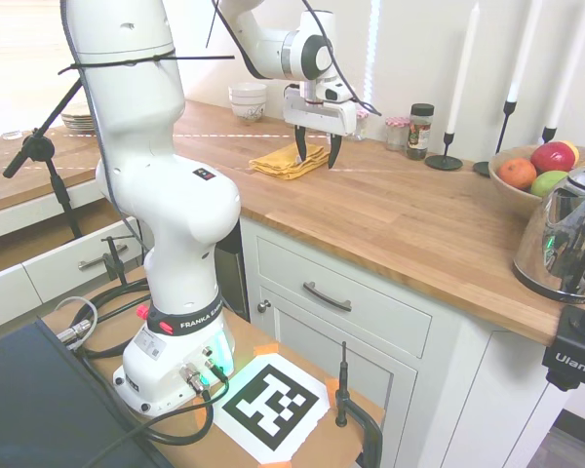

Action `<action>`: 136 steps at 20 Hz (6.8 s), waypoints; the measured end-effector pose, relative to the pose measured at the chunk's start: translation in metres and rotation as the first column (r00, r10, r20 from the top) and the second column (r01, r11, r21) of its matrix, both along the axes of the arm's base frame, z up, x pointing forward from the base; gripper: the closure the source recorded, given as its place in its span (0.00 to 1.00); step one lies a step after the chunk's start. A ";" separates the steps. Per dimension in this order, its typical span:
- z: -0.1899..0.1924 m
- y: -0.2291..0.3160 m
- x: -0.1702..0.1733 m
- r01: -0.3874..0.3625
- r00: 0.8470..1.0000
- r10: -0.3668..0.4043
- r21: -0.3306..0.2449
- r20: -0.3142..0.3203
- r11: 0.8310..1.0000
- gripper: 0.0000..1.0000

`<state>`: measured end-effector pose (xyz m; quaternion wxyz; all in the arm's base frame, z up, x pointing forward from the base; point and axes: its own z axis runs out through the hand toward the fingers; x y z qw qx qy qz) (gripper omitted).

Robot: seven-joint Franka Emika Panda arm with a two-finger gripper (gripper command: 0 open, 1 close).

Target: Wipe the counter

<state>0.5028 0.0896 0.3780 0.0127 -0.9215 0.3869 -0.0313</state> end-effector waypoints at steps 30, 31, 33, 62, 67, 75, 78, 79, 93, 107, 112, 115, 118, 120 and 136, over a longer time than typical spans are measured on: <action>-0.044 0.140 0.093 0.001 0.998 -0.002 -0.016 -0.057 1.000 1.00; -0.044 0.140 0.094 0.003 0.998 -0.003 -0.015 -0.058 1.000 1.00; -0.044 0.139 0.094 0.005 0.998 -0.006 -0.013 -0.056 1.000 1.00; -0.043 0.117 0.102 0.012 0.999 -0.012 0.002 -0.049 1.000 1.00; -0.043 0.111 0.104 0.005 0.999 -0.005 0.000 -0.049 1.000 1.00; -0.039 0.027 0.120 0.015 0.998 -0.016 -0.012 -0.065 1.000 1.00; -0.039 -0.009 0.125 0.021 0.997 -0.022 -0.009 -0.070 1.000 1.00; -0.039 -0.022 0.126 0.023 0.997 -0.024 -0.008 -0.071 1.000 1.00; -0.037 -0.200 0.122 0.093 0.992 -0.091 0.012 -0.088 0.996 1.00; -0.035 -0.313 0.121 0.159 0.983 -0.156 0.036 -0.095 0.987 1.00; -0.038 -0.336 0.120 0.178 0.980 -0.173 0.042 -0.093 0.983 1.00; -0.039 -0.345 0.118 0.183 0.980 -0.179 0.043 -0.091 0.982 1.00; -0.039 -0.344 0.119 0.180 0.980 -0.175 0.042 -0.091 0.983 1.00; -0.039 -0.338 0.121 0.169 0.982 -0.165 0.040 -0.091 0.985 1.00; -0.043 -0.160 0.129 0.100 0.993 -0.101 -0.015 -0.063 0.995 1.00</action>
